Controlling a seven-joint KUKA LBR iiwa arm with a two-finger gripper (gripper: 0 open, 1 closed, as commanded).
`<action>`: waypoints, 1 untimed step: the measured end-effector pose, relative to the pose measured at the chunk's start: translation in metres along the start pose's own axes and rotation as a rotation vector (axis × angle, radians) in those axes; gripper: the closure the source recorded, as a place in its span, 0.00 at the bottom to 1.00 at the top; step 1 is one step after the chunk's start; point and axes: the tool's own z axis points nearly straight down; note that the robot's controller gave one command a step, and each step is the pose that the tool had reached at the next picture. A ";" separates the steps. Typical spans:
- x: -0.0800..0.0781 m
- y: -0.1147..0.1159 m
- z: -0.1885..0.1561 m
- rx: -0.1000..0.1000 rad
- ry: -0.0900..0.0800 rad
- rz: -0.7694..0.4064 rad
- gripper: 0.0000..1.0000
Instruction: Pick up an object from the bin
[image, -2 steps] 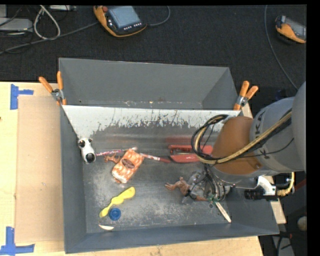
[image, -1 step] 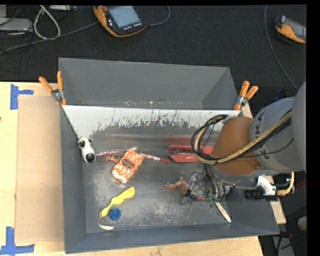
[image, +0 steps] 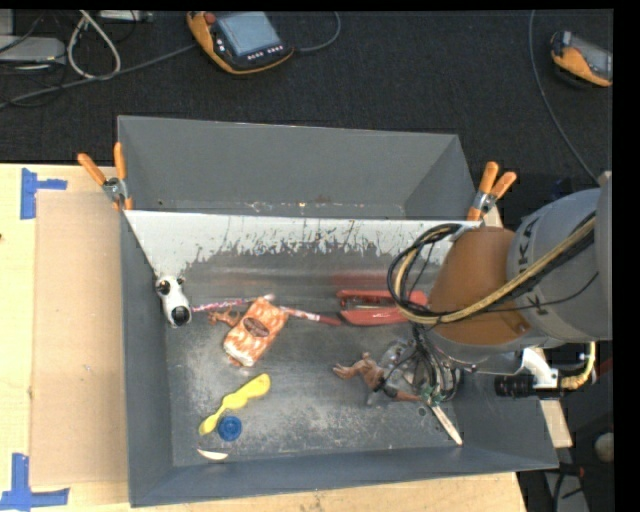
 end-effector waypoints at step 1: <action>-0.002 0.001 -0.026 -0.002 -0.006 0.000 1.00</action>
Offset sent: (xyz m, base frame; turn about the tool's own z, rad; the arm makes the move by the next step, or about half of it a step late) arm 0.0011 -0.0004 0.0198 0.0000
